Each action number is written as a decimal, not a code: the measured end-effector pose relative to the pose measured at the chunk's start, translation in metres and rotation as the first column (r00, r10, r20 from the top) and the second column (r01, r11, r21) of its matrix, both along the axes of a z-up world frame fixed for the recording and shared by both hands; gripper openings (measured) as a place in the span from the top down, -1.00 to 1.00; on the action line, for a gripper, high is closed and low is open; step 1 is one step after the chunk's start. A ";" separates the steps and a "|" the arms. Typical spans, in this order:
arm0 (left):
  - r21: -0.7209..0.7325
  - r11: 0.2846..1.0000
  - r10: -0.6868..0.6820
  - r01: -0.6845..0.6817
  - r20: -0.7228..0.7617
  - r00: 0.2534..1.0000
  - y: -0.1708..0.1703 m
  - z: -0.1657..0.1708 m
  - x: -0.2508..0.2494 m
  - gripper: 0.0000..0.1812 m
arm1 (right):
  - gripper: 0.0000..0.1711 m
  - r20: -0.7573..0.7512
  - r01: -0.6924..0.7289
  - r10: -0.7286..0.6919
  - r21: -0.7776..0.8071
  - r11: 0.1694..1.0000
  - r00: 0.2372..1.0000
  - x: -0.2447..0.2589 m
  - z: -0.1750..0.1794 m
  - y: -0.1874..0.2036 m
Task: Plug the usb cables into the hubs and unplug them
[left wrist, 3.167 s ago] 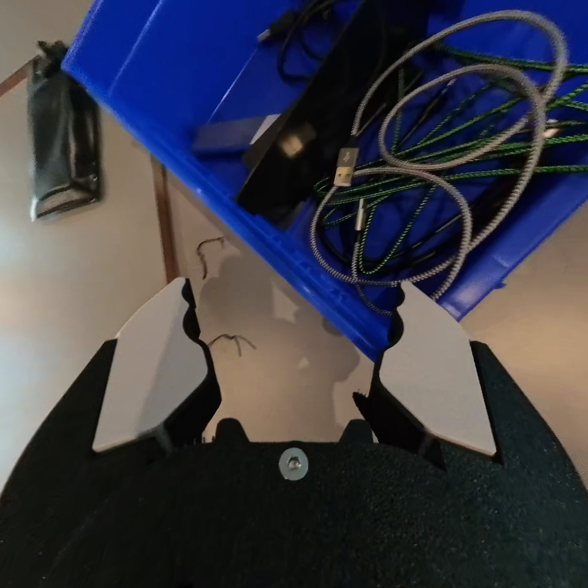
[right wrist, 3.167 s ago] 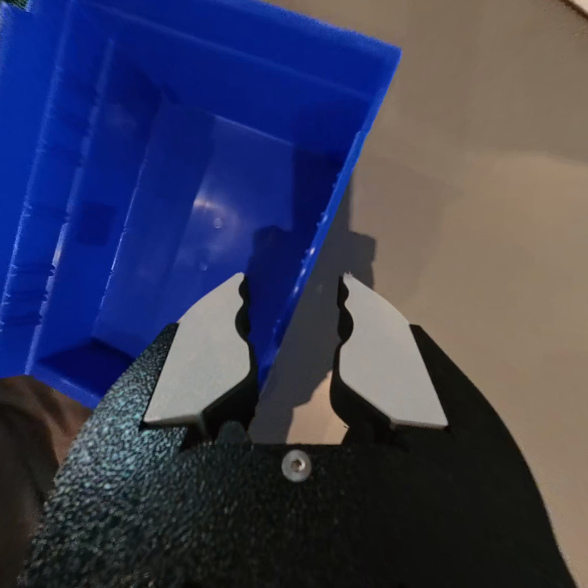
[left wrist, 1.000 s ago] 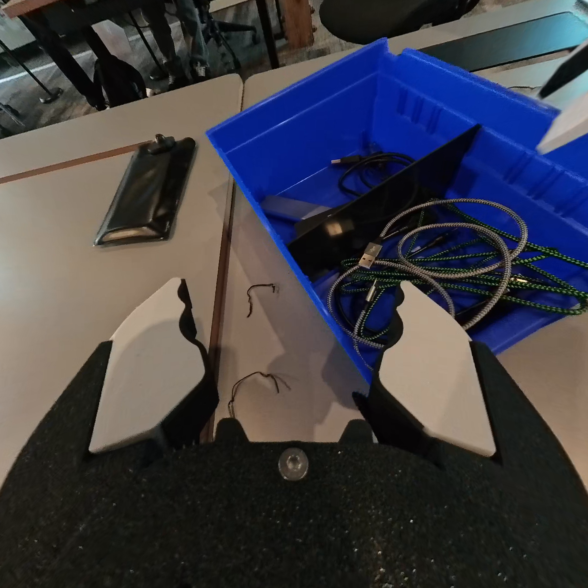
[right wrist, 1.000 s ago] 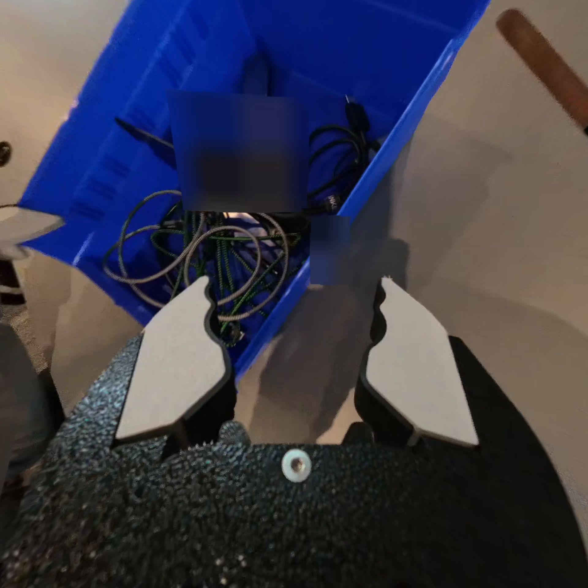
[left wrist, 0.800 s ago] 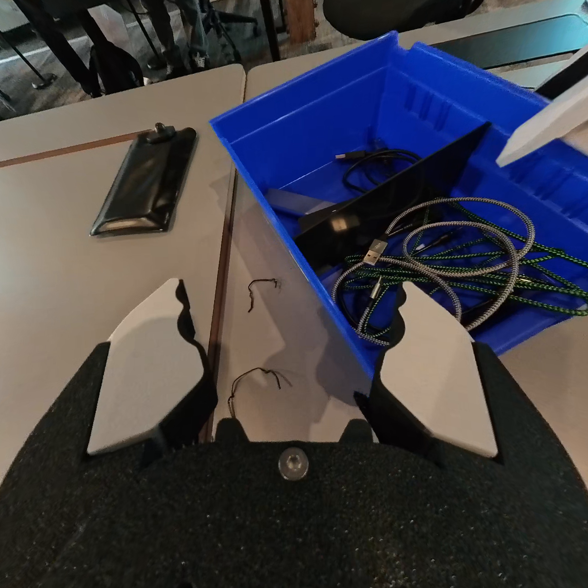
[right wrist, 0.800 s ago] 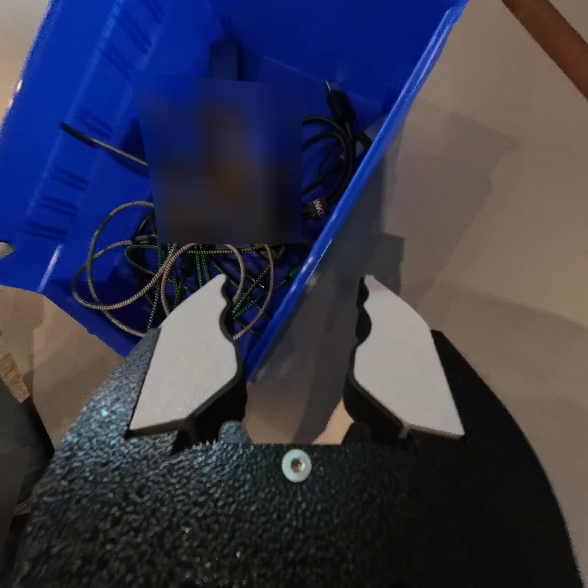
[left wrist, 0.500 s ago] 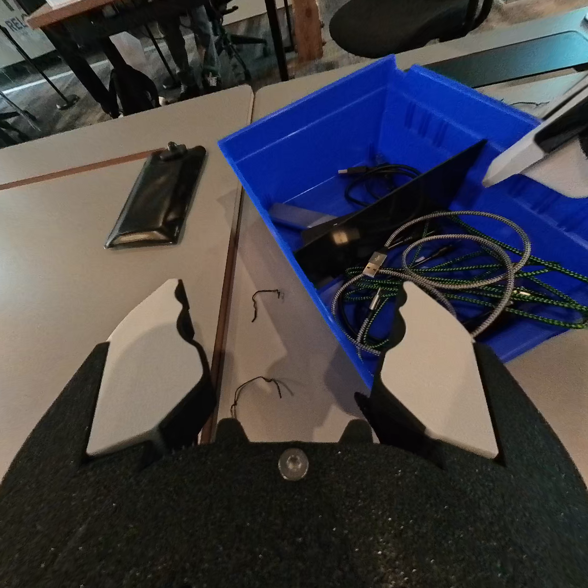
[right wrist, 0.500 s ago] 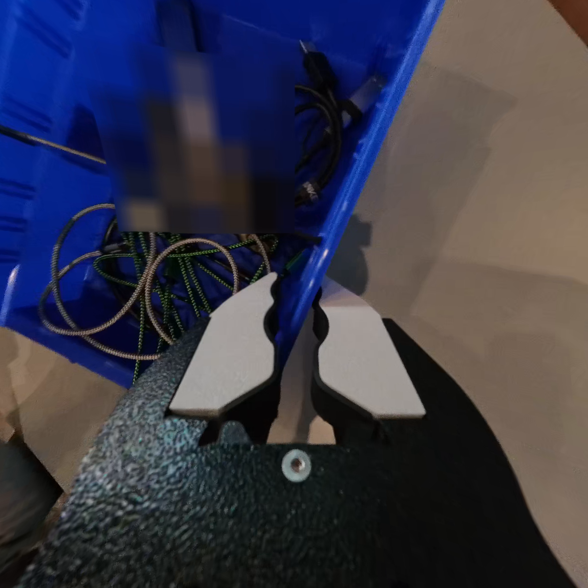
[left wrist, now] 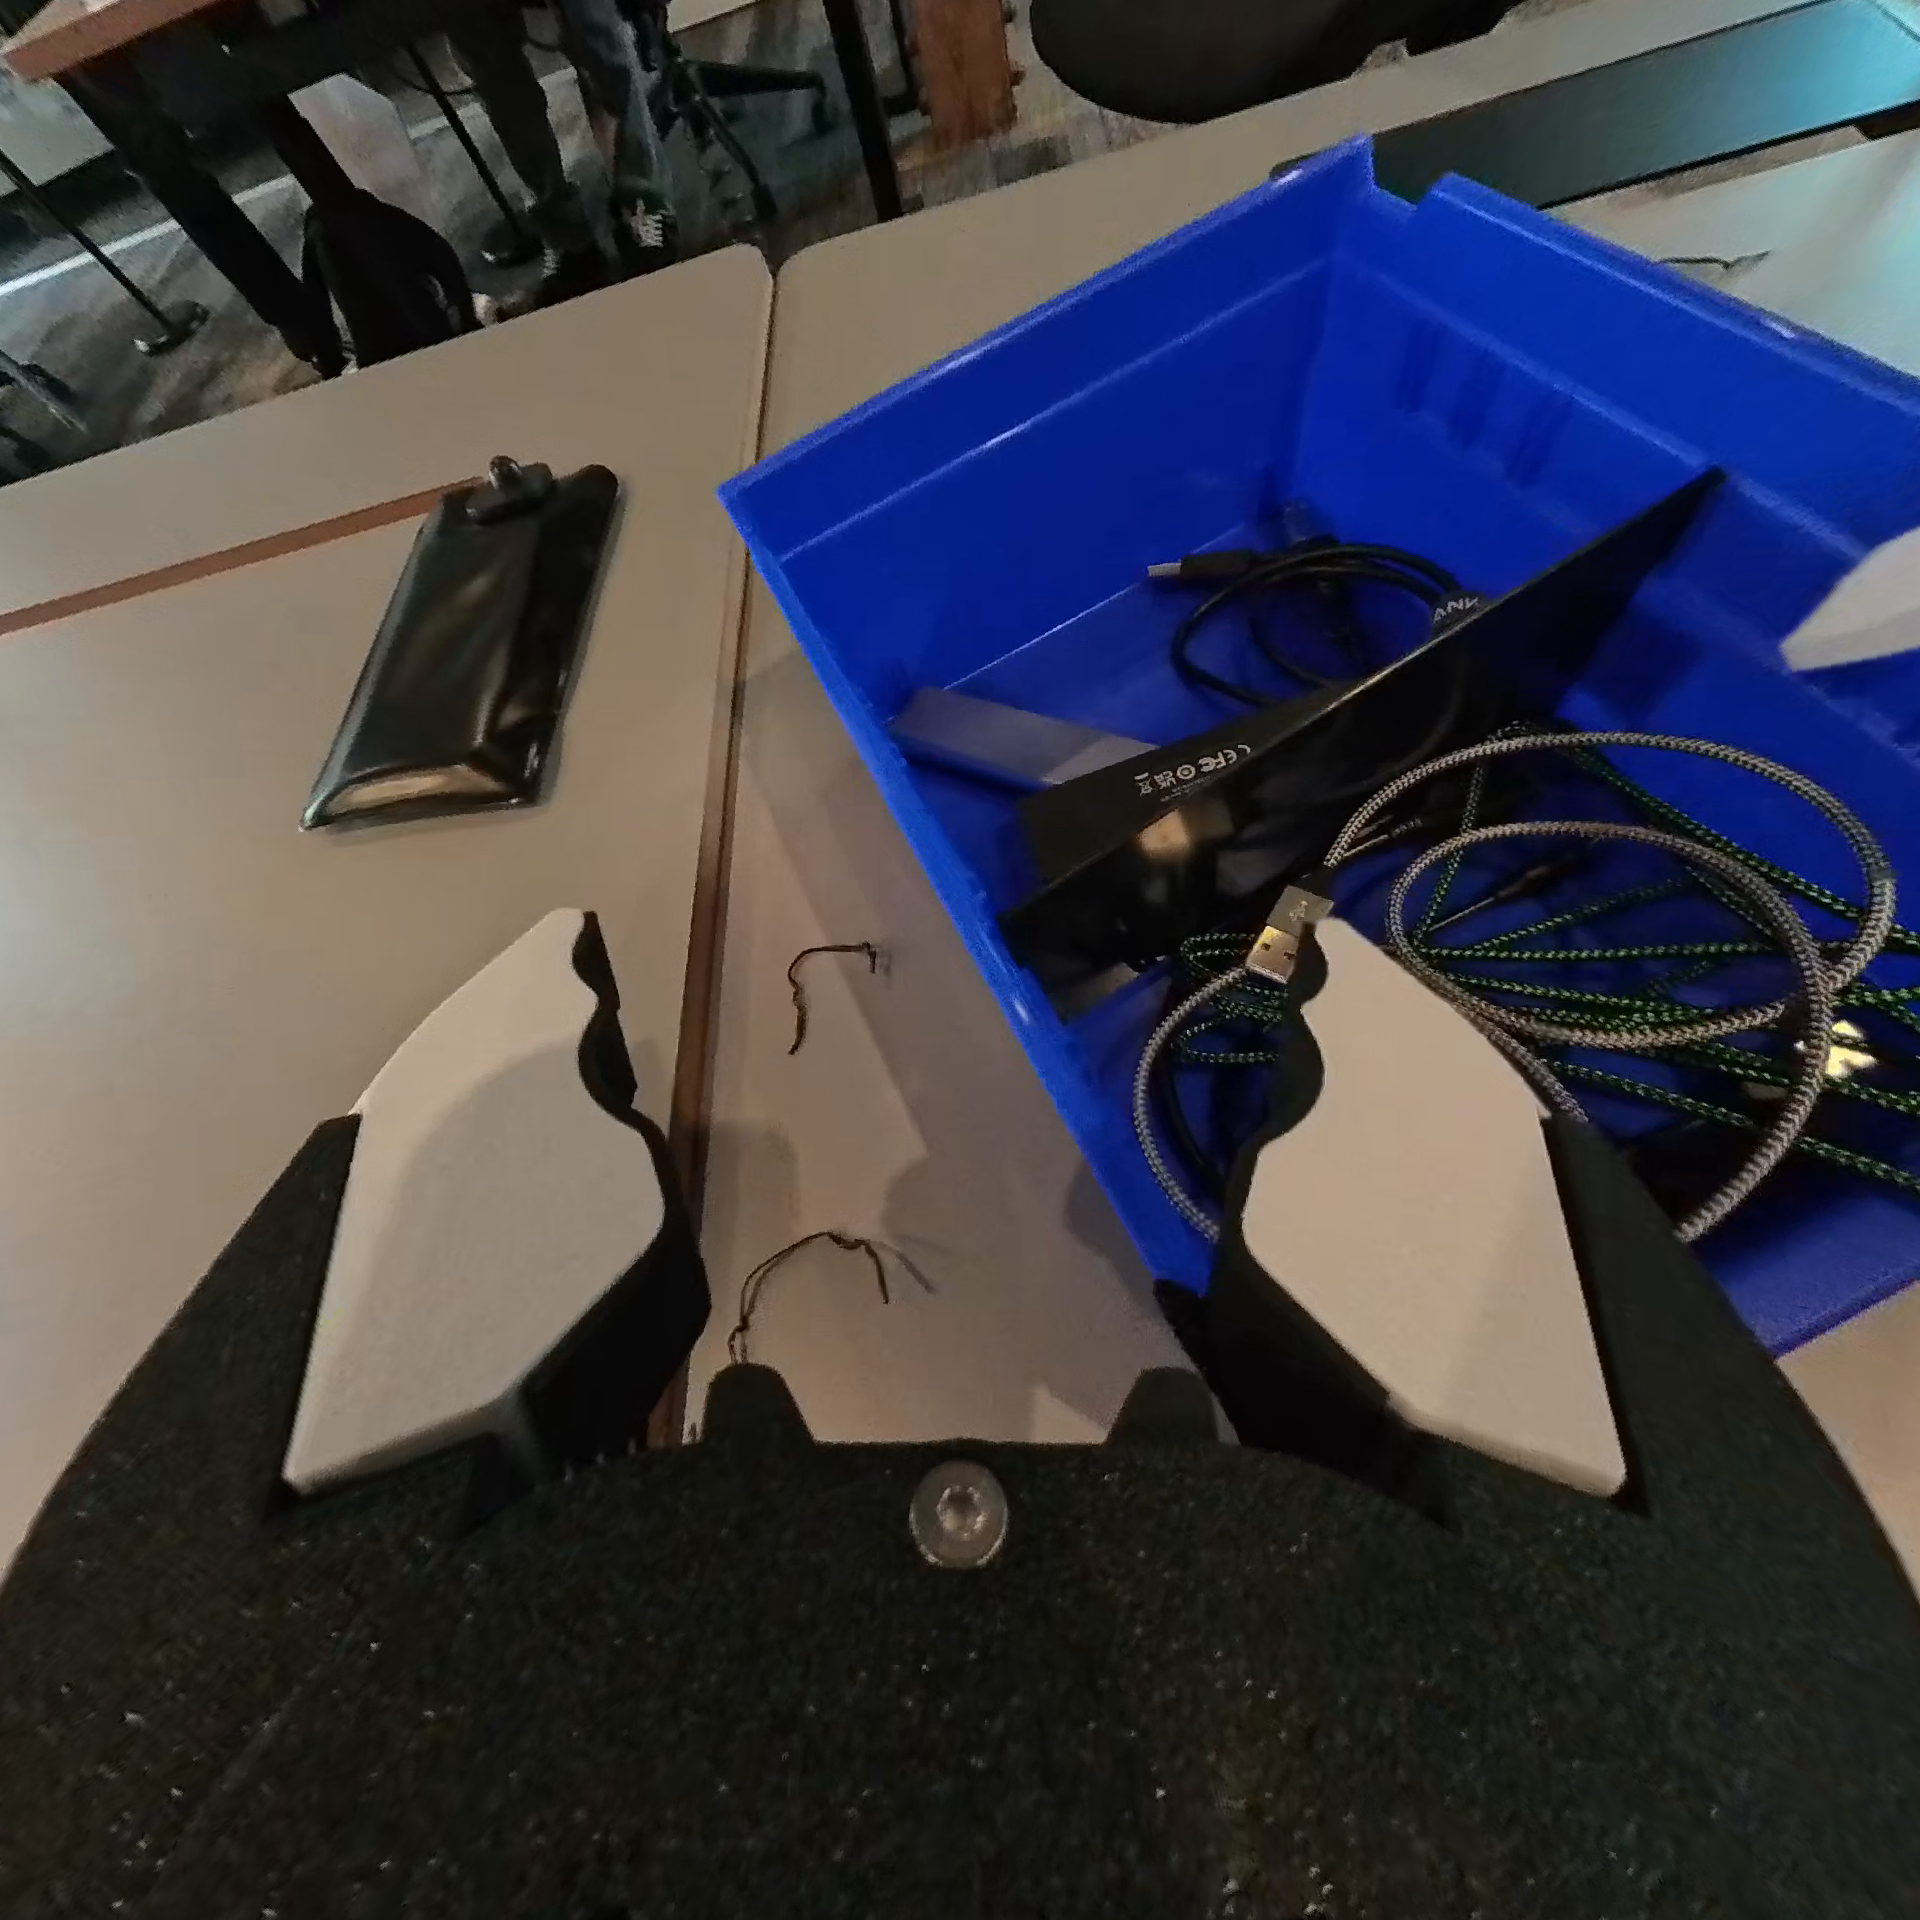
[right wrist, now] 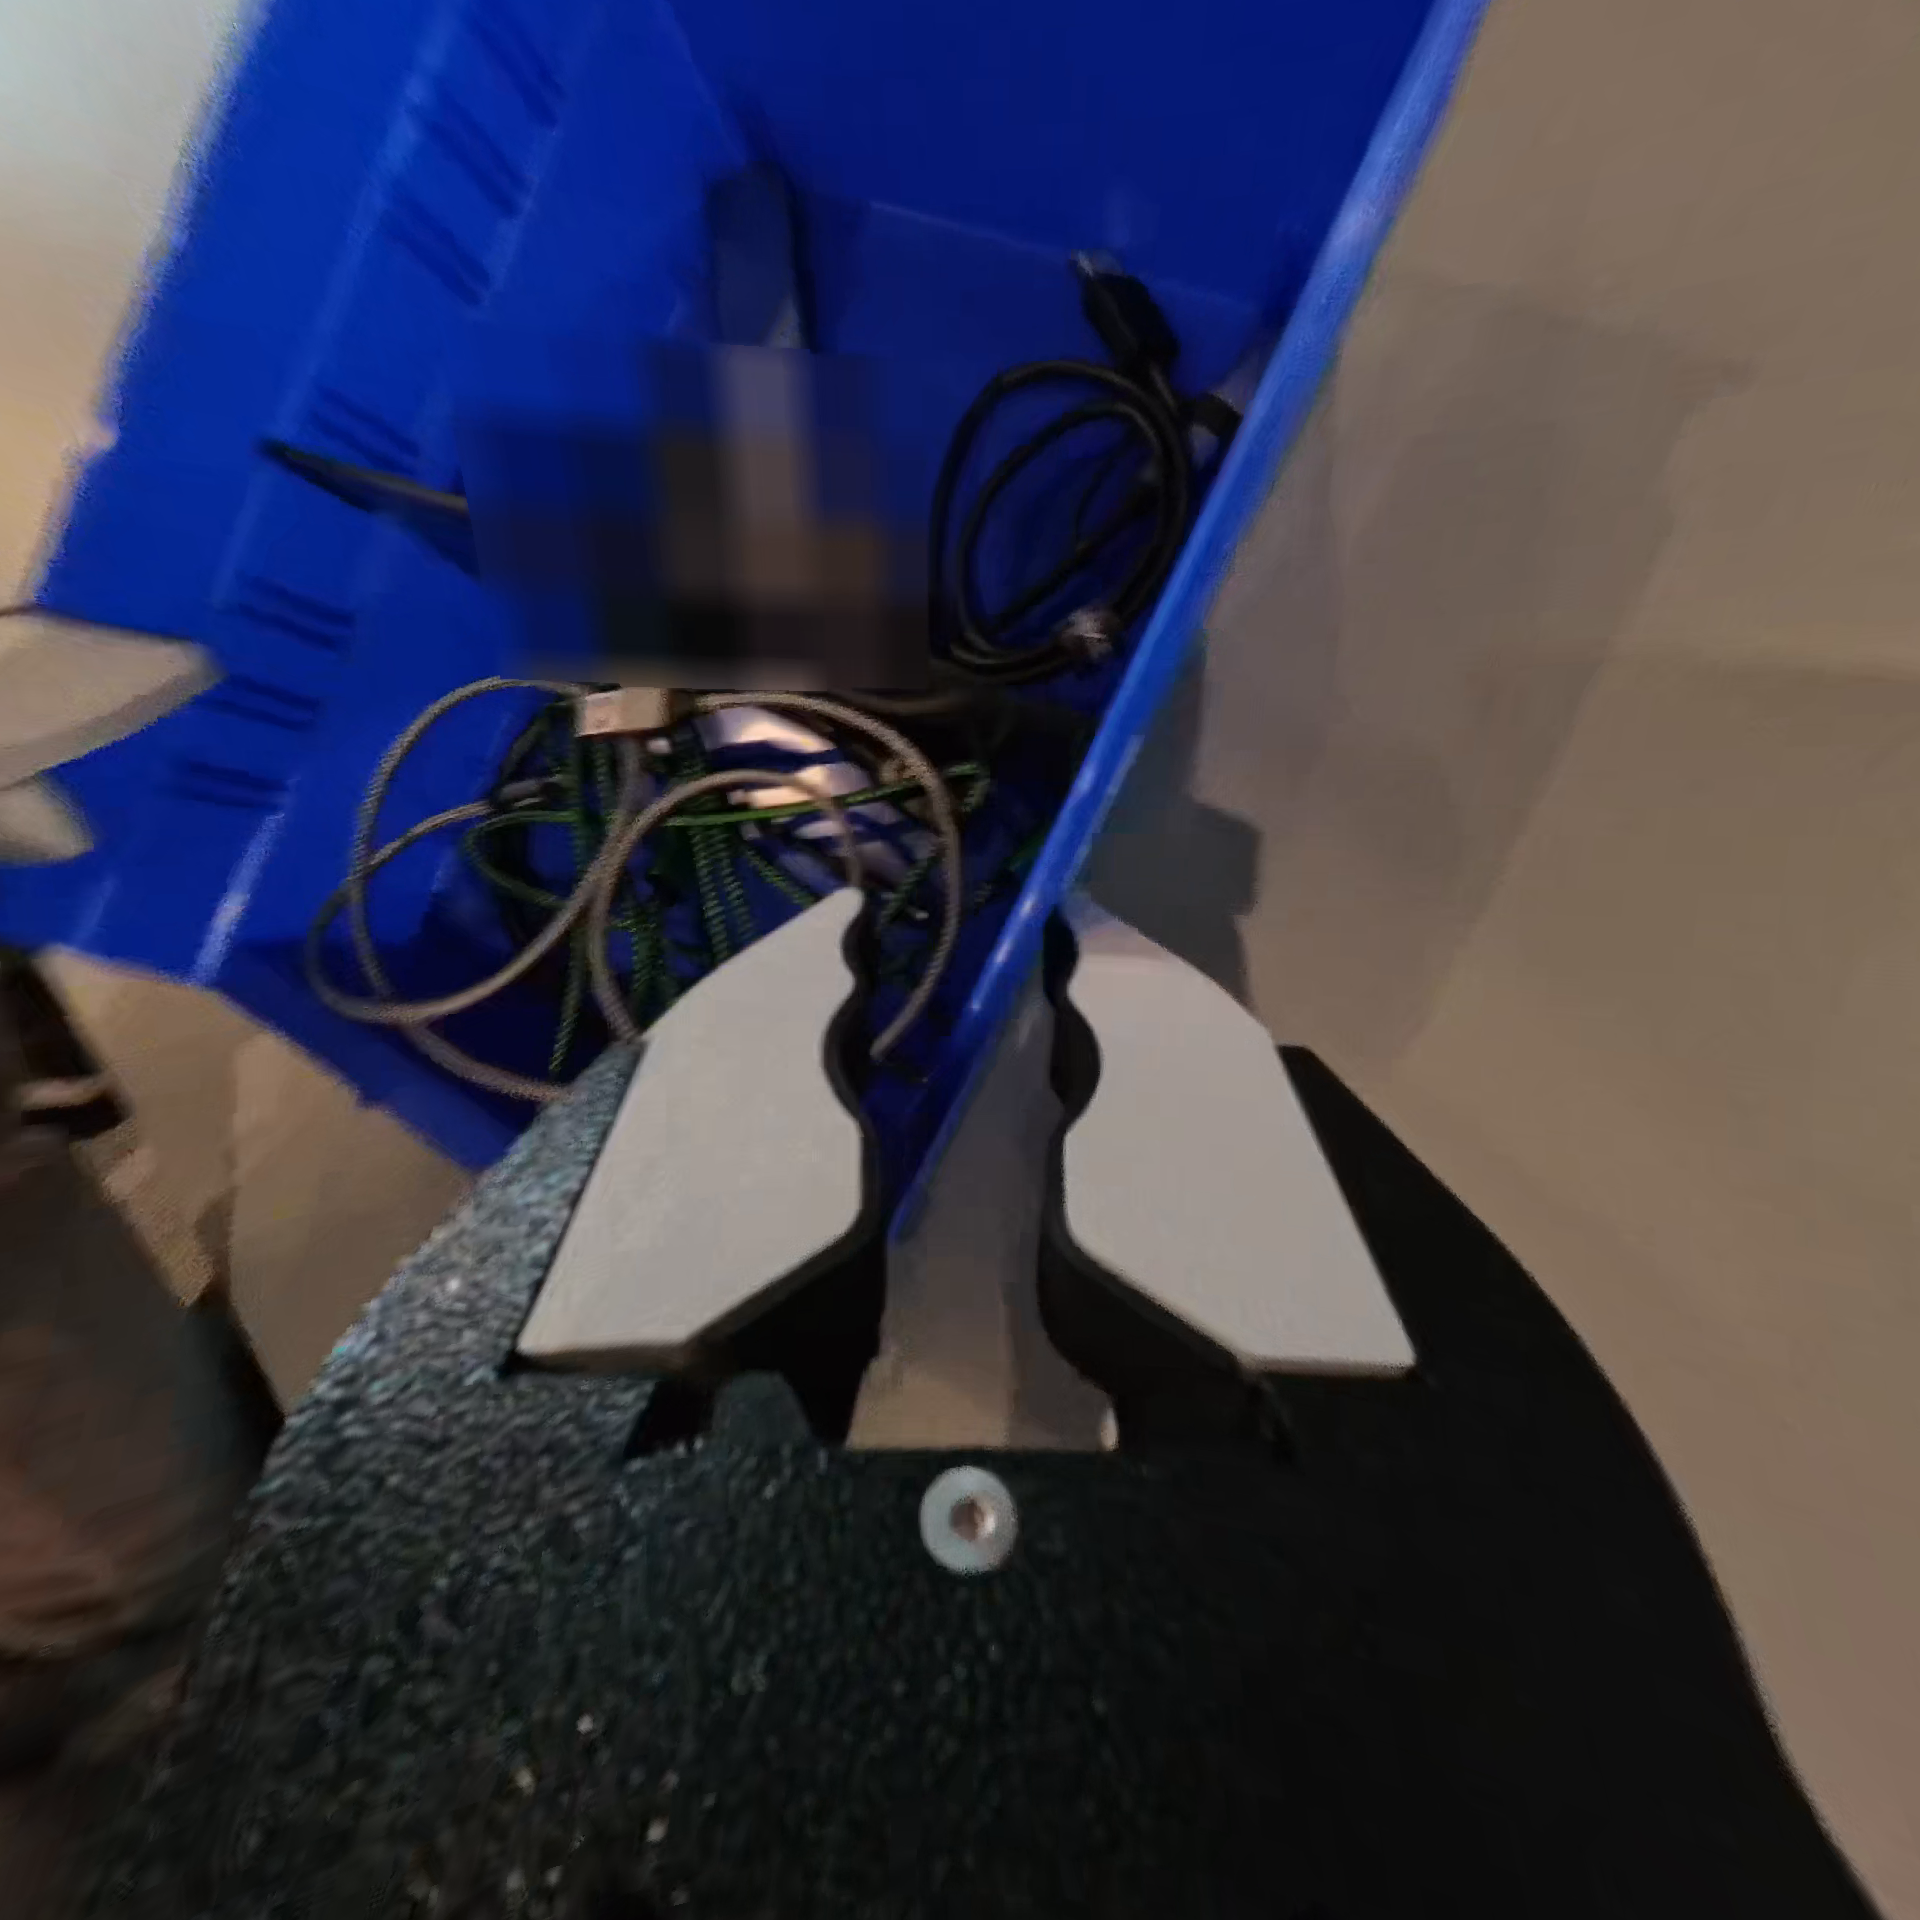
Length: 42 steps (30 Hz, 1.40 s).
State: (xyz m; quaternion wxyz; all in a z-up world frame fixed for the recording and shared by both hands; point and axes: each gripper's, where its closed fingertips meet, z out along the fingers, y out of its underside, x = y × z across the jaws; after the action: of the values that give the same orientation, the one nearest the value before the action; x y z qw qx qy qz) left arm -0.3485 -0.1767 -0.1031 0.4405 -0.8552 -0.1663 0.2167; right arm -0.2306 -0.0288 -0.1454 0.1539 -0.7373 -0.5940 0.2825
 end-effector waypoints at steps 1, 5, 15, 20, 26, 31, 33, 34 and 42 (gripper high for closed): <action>-0.009 1.000 -0.002 0.002 -0.002 1.000 0.001 -0.001 0.001 -0.32 | 0.55 -0.043 -0.051 0.050 -0.029 0.998 0.998 0.003 0.006 -0.006; -0.016 1.000 -0.013 0.012 -0.009 1.000 0.004 0.001 0.004 -0.32 | 0.57 -0.099 -0.132 0.121 -0.117 0.984 0.988 0.016 0.018 -0.012; -0.022 1.000 0.010 -0.010 -0.021 1.000 -0.007 0.007 0.003 -0.32 | 0.69 -0.146 -0.281 0.253 -0.231 0.932 0.956 0.046 0.016 -0.042; 0.012 0.999 0.045 -0.045 -0.028 0.999 -0.022 0.018 -0.001 -0.32 | 0.64 -0.217 -0.359 0.303 -0.302 0.883 0.928 0.054 0.018 -0.074; 0.070 0.997 0.032 -0.029 -0.053 0.998 -0.028 0.035 0.006 -0.32 | 0.66 -0.361 -0.454 0.337 -0.317 0.833 0.870 0.074 0.047 -0.095; 0.128 0.991 -0.029 0.040 -0.087 0.996 -0.016 0.054 0.023 -0.32 | 0.47 -0.604 -0.483 0.285 -0.194 0.854 0.745 0.161 0.116 -0.078; 0.135 0.988 -0.065 0.078 -0.100 0.993 -0.007 0.058 0.033 -0.33 | 0.41 -0.635 -0.381 0.262 -0.055 0.923 0.726 0.205 0.133 -0.055; 0.136 0.986 -0.087 0.101 -0.106 0.991 -0.002 0.060 0.039 -0.33 | 0.38 -0.642 -0.306 0.252 0.028 0.951 0.724 0.227 0.140 -0.040; 0.165 0.966 -0.184 0.200 -0.109 0.977 0.054 0.070 0.093 -0.27 | 0.19 -0.383 0.382 -0.299 0.164 0.909 0.874 0.403 0.107 0.091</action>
State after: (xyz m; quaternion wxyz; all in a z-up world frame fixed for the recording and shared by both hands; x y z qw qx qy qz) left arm -0.2557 -0.1223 -0.0327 0.5403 -0.8142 -0.0803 0.1970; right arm 0.1727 0.0623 -0.0384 0.3904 -0.7454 -0.4462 0.3047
